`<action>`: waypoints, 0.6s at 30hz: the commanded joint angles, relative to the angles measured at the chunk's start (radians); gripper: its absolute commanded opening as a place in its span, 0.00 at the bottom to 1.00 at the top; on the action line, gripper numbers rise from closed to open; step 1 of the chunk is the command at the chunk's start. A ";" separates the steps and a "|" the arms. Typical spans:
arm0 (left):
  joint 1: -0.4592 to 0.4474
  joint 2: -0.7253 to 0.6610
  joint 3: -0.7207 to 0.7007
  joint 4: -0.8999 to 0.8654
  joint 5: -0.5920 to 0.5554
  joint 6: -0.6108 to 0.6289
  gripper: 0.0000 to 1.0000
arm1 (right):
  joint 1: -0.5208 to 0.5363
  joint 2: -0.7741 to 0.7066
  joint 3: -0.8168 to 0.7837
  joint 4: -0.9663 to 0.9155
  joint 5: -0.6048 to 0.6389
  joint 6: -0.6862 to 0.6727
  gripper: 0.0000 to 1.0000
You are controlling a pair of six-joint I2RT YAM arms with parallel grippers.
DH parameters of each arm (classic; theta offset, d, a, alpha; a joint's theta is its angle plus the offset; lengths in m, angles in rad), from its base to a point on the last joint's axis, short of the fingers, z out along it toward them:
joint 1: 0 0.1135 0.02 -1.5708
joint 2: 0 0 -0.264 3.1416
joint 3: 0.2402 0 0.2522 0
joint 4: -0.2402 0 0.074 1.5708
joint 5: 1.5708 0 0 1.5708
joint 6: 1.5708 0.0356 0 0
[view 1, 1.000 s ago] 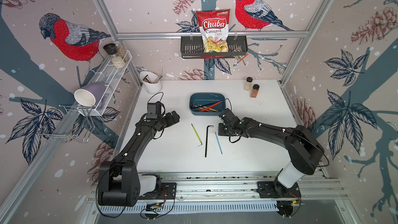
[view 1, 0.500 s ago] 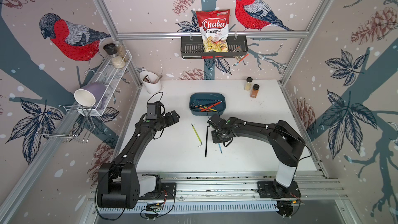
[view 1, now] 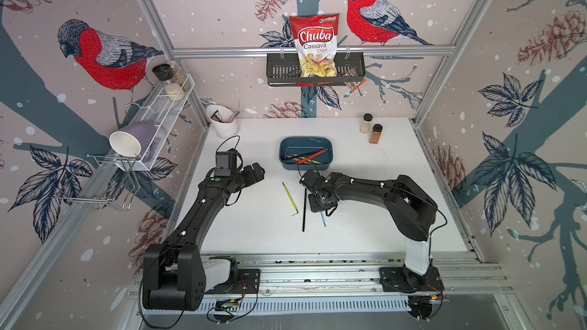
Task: Put the hex key on the desktop into the storage box
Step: Pick up the Allen key from the center of the board.
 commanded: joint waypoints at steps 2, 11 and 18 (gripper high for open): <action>-0.002 -0.004 -0.001 0.006 0.004 -0.004 0.96 | 0.005 0.105 -0.064 0.006 -0.027 -0.012 0.00; -0.001 -0.005 0.001 0.004 -0.004 -0.003 0.96 | -0.035 -0.105 -0.135 0.139 -0.074 0.046 0.00; -0.002 -0.011 -0.003 0.004 -0.005 -0.006 0.96 | -0.097 -0.260 -0.144 0.203 -0.112 0.074 0.00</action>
